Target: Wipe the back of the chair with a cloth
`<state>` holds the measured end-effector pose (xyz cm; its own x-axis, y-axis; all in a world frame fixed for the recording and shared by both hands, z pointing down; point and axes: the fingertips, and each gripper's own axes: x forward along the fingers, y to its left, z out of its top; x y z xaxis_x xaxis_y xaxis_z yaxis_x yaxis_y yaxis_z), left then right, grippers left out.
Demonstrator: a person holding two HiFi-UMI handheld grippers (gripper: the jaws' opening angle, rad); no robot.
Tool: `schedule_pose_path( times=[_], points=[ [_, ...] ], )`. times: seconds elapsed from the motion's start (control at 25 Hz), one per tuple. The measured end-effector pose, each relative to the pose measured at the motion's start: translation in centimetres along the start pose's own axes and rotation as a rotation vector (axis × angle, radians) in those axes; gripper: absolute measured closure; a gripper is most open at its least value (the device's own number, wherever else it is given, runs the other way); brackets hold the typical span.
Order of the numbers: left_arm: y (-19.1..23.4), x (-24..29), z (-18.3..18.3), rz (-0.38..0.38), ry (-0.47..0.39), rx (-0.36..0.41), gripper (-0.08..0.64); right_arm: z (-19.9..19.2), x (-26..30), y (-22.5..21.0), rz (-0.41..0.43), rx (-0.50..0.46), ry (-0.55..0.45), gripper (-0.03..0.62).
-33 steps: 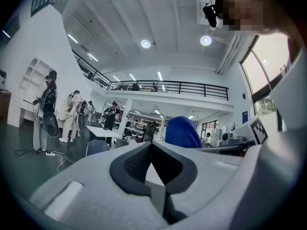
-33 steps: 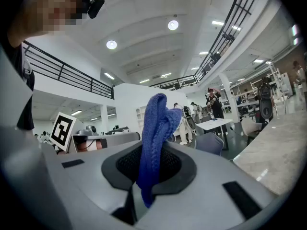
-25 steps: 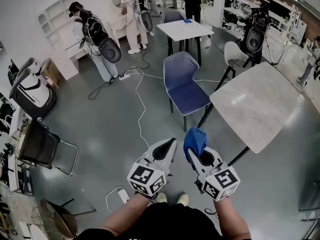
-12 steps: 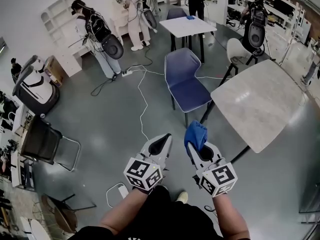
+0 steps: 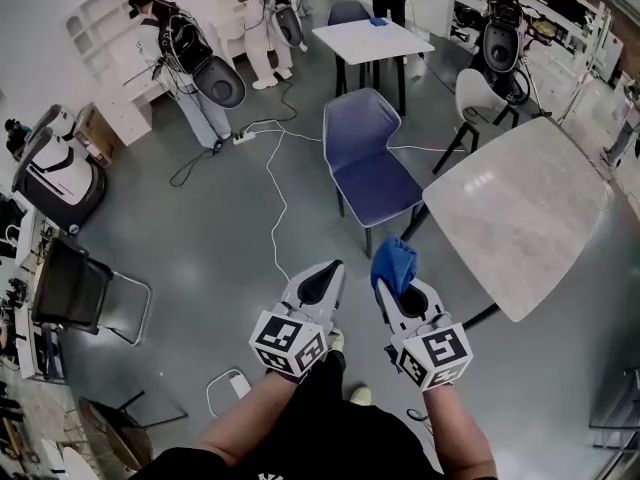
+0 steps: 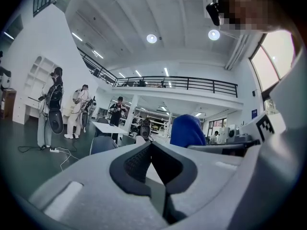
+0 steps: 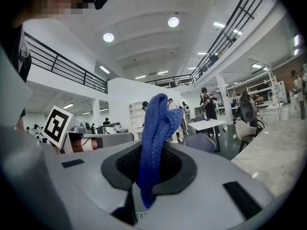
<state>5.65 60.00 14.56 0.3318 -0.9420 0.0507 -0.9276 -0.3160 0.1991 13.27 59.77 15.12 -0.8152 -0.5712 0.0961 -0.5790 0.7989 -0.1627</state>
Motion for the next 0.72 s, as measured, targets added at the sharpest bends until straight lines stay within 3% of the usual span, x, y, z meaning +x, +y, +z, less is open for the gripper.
schedule_pose_path(
  times=[0.4, 0.72],
  points=[
    [11.1, 9.7, 2.9, -0.045, 0.001, 0.000, 0.552, 2.6, 13.1, -5.5, -0.045, 0.011, 0.015, 0.532],
    [17.4, 16.3, 3.6, -0.073, 0.010, -0.010, 0.552, 3.1, 20.4, -9.8, -0.084, 0.035, 0.027, 0.532]
  ],
)
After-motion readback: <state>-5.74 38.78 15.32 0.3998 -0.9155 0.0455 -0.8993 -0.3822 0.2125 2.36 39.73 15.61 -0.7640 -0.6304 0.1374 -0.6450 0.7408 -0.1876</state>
